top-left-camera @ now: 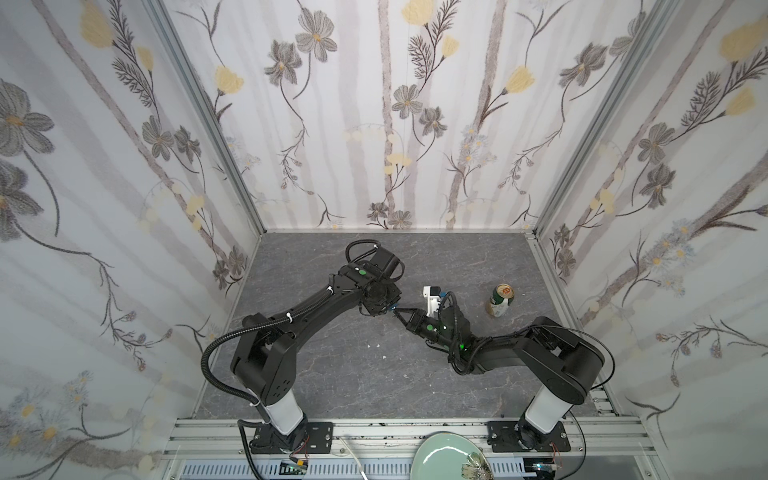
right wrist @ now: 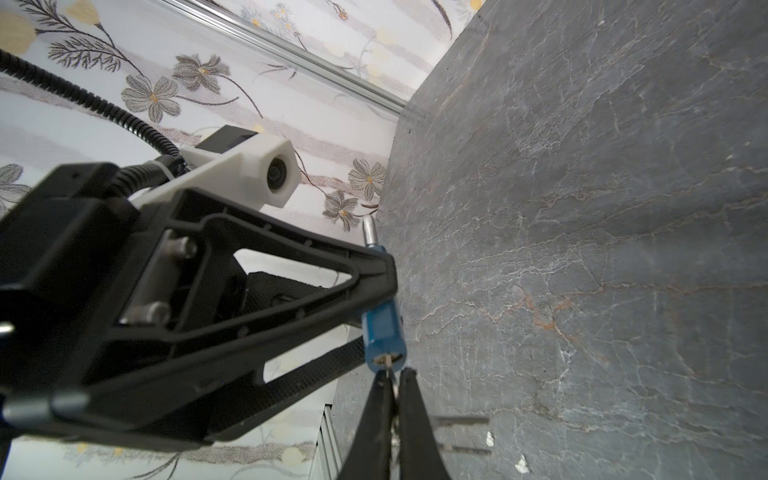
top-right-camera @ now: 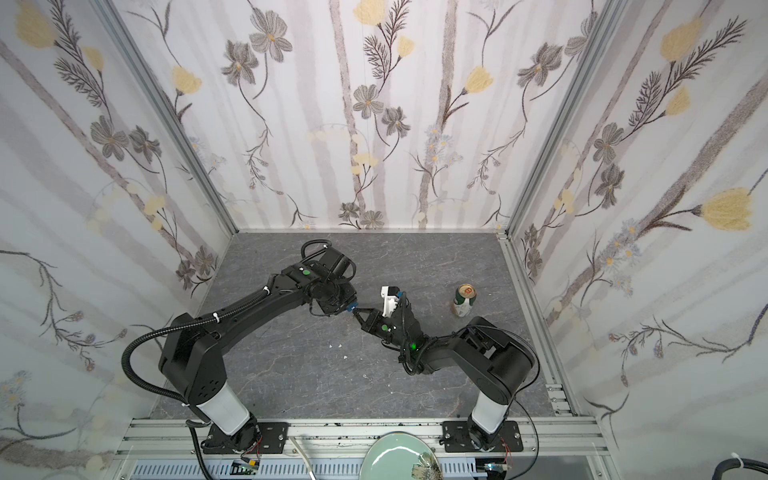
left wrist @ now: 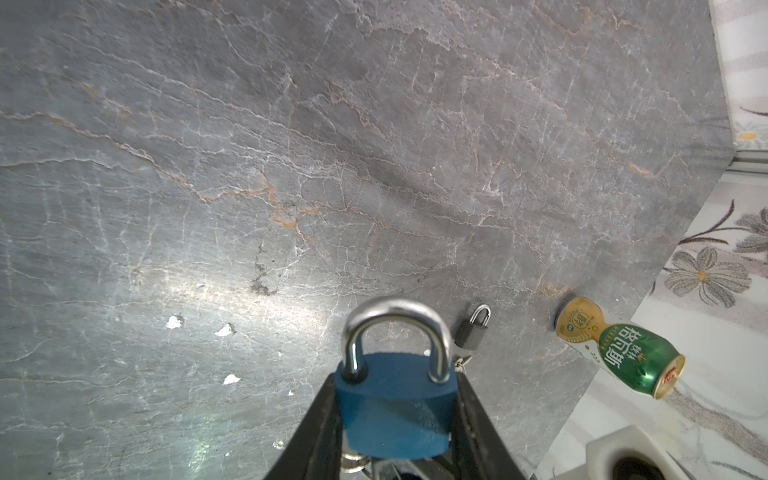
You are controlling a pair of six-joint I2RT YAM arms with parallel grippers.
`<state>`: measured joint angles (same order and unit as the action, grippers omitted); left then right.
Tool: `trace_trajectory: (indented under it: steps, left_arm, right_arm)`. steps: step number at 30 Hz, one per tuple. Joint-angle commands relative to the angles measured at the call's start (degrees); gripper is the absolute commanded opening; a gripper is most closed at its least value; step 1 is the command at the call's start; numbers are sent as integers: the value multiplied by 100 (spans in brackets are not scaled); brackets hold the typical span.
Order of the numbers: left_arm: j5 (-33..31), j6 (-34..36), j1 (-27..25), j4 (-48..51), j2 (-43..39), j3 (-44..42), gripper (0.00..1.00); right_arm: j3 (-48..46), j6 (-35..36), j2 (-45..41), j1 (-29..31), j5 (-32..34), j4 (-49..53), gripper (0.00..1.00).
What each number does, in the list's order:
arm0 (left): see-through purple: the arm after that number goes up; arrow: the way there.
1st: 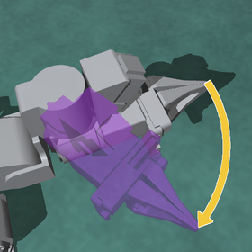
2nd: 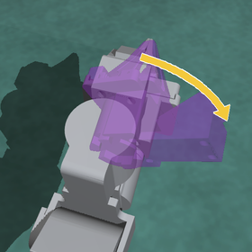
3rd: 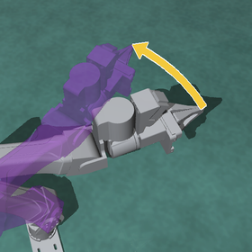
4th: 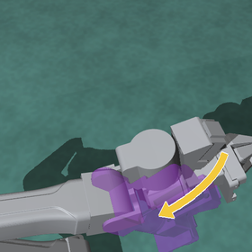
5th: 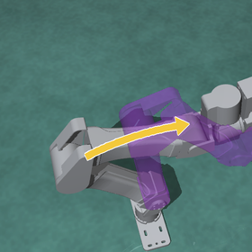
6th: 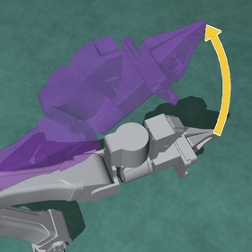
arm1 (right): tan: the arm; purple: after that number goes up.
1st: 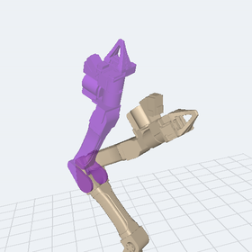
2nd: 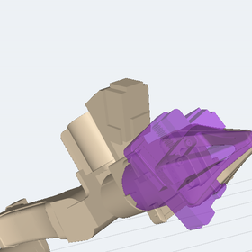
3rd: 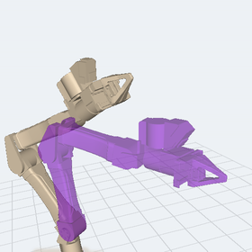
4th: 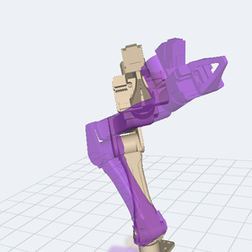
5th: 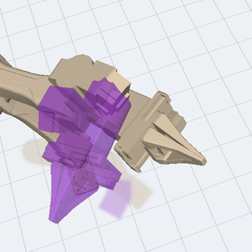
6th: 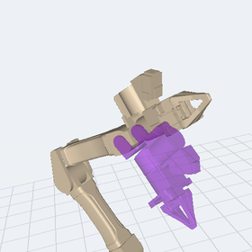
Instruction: Unlock with the key
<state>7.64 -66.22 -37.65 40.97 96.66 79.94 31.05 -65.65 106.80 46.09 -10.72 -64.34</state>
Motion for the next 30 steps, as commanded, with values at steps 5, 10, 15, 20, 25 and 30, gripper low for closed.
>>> trace_trajectory:
  steps: [5,10,15,20,25,30]
  left_arm:
    - [147,314,198,246,-137,145,15]
    - [281,452,249,112,-240,88,15]
    - [536,524,254,-265,-381,-116,15]
    - [767,514,246,-750,-557,-419,15]
    - [940,496,238,-1158,-735,-656,15]
    - [1017,464,240,-1324,-817,-772,15]
  right_arm:
    - [-169,157,-276,-128,-197,-128,19]
    - [-351,289,-561,-257,-471,82,24]
    - [-380,550,-787,-262,-623,177,27]
    - [-302,567,-784,-266,-725,69,33]
    - [-214,558,-745,-266,-796,1,34]
    - [-144,529,-710,-262,-844,-27,28]
